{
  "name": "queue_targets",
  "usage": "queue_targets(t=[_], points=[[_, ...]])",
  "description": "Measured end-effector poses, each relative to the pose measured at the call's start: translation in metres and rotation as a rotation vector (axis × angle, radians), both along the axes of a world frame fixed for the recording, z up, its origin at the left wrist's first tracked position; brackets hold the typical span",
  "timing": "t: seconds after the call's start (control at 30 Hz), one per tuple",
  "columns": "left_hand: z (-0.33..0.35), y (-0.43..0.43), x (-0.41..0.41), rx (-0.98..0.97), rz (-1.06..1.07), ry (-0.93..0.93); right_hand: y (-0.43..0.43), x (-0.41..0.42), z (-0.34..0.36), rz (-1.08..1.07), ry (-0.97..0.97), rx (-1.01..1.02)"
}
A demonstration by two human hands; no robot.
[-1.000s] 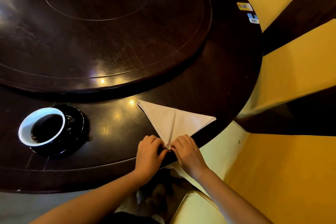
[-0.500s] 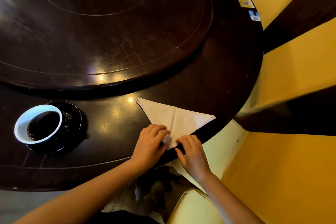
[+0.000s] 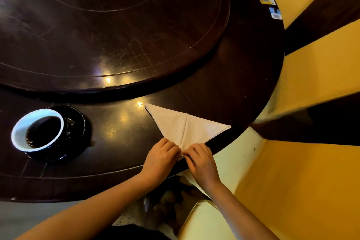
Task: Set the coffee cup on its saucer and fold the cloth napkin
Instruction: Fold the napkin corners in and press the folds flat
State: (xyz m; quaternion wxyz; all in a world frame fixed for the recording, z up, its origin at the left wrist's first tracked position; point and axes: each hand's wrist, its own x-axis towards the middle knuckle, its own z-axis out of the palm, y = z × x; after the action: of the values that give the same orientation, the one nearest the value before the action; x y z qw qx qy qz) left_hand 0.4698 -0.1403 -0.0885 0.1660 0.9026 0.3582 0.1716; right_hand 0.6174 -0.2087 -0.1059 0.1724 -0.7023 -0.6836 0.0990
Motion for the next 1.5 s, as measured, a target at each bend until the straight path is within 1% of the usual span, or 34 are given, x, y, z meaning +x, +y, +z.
queue_targets(t=[0.07, 0.17, 0.27, 0.3, 0.33, 0.37, 0.4, 0.47, 0.5, 0.57, 0.6, 0.67, 0.77, 0.9, 1.0, 1.07, 1.1, 1.17, 1.23, 1.3, 1.4, 1.47, 1.5], points=[[-0.004, -0.003, 0.000, 0.000, -0.006, 0.024, -0.001, 0.002, 0.000, -0.005, 0.016, -0.018], [-0.009, -0.006, 0.001, -0.002, -0.015, 0.068, 0.000, 0.006, 0.003, -0.013, 0.069, 0.029], [-0.010, -0.005, 0.002, 0.053, -0.047, 0.130, 0.013, 0.015, 0.012, -0.167, 0.153, 0.135], [-0.011, -0.004, 0.003, 0.070, -0.058, 0.147, 0.022, 0.017, 0.016, -0.247, 0.159, 0.149], [-0.011, -0.004, 0.004, 0.084, -0.068, 0.162, 0.034, 0.018, 0.019, -0.311, 0.150, 0.122], [-0.012, -0.004, 0.004, 0.095, -0.074, 0.174, 0.045, 0.017, 0.021, -0.335, 0.125, 0.049], [-0.012, -0.004, 0.004, 0.102, -0.079, 0.184, 0.055, 0.016, 0.020, -0.308, 0.079, -0.051], [-0.014, -0.006, 0.003, 0.107, -0.087, 0.203, 0.066, 0.014, 0.011, -0.166, -0.060, -0.226], [-0.014, -0.006, 0.002, 0.113, -0.093, 0.213, 0.066, 0.017, 0.004, -0.099, -0.140, -0.264], [-0.016, -0.006, 0.000, 0.134, -0.104, 0.236, 0.061, 0.032, -0.002, -0.033, -0.272, -0.278], [-0.017, -0.006, 0.000, 0.138, -0.107, 0.245, 0.058, 0.043, -0.001, -0.024, -0.303, -0.274], [-0.018, -0.007, 0.000, 0.130, -0.115, 0.256, 0.051, 0.067, 0.001, -0.028, -0.314, -0.291], [-0.019, -0.007, -0.001, 0.125, -0.118, 0.256, 0.046, 0.100, 0.004, -0.098, -0.279, -0.315], [-0.019, -0.007, -0.001, 0.140, -0.124, 0.248, 0.047, 0.113, 0.009, -0.145, -0.321, -0.340], [-0.016, -0.006, 0.000, 0.151, -0.126, 0.241, 0.045, 0.105, 0.017, -0.208, -0.232, -0.217], [-0.014, -0.004, -0.003, 0.155, -0.140, 0.224, 0.034, 0.099, 0.024, -0.170, -0.193, -0.150], [-0.013, -0.003, -0.006, 0.151, -0.145, 0.210, 0.027, 0.098, 0.026, -0.151, -0.150, -0.147], [-0.010, 0.001, -0.012, 0.142, -0.161, 0.188, 0.014, 0.100, 0.031, -0.181, 0.023, -0.203], [-0.009, 0.003, -0.018, 0.144, -0.184, 0.180, 0.002, 0.103, 0.035, -0.212, 0.245, -0.250], [-0.010, 0.003, -0.021, 0.159, -0.205, 0.181, -0.007, 0.104, 0.041, -0.208, 0.419, -0.232], [-0.011, -0.001, -0.022, 0.165, -0.206, 0.177, -0.016, 0.102, 0.054, -0.146, 0.575, -0.273], [-0.010, -0.002, -0.020, 0.146, -0.188, 0.187, -0.022, 0.104, 0.062, -0.070, 0.650, -0.385], [-0.009, -0.003, -0.018, 0.135, -0.180, 0.192, -0.024, 0.106, 0.065, -0.018, 0.646, -0.436]])
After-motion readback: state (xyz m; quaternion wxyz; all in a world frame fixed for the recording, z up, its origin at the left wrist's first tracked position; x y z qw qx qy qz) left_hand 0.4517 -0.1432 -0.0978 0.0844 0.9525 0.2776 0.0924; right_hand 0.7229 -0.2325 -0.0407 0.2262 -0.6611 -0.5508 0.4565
